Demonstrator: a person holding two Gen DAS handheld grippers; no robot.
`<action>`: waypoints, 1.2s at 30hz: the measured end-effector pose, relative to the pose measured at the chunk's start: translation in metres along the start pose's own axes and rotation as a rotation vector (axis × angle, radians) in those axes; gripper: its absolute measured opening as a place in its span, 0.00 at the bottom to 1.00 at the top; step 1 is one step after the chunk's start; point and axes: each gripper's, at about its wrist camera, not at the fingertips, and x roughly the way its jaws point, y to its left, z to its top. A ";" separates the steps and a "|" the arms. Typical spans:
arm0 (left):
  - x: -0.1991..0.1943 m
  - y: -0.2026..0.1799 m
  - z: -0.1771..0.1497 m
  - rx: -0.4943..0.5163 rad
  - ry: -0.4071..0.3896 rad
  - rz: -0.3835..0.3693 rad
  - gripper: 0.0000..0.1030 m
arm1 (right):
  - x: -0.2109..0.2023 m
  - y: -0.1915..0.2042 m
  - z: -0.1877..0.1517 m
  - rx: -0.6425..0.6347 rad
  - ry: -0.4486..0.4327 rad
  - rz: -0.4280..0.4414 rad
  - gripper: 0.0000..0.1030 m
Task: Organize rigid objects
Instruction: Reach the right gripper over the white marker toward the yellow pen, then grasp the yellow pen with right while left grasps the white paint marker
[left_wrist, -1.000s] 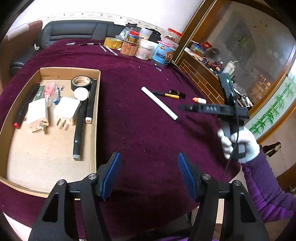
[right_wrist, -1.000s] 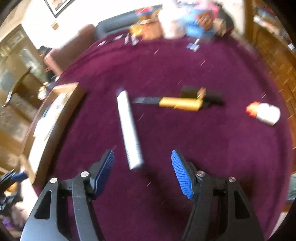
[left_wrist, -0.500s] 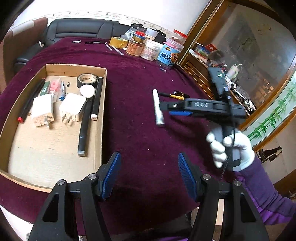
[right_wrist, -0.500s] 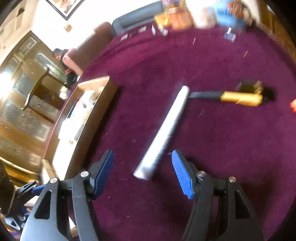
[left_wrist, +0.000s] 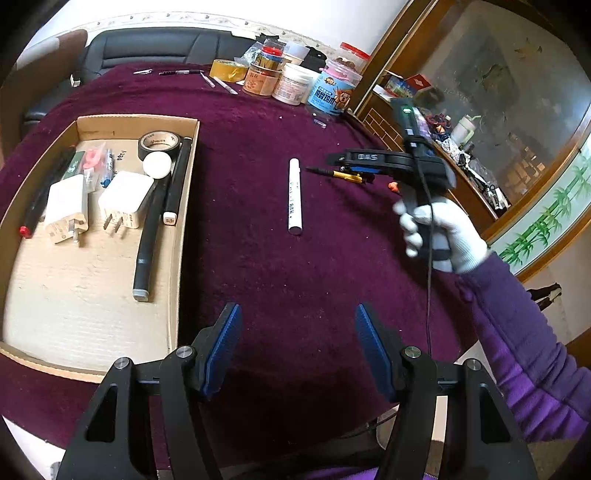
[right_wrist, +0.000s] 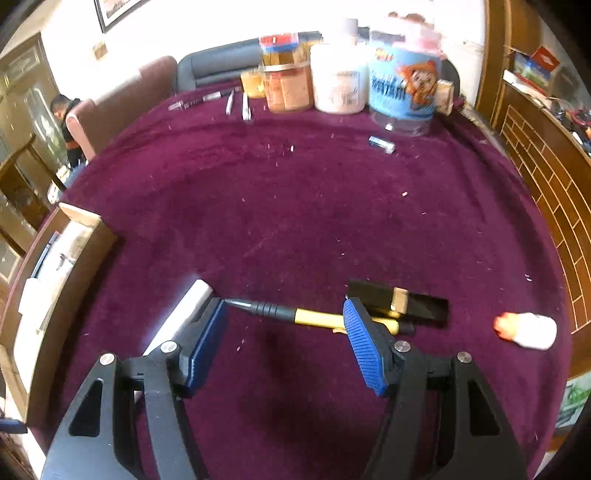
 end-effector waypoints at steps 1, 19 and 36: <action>0.000 -0.001 0.000 0.003 0.000 0.004 0.56 | 0.009 0.003 0.001 0.001 0.023 0.012 0.64; 0.030 -0.015 0.009 0.006 0.061 -0.005 0.56 | 0.019 -0.004 0.017 0.036 0.040 0.007 0.35; 0.038 -0.012 0.016 0.003 0.068 -0.049 0.56 | 0.009 -0.032 -0.072 0.263 0.149 0.186 0.48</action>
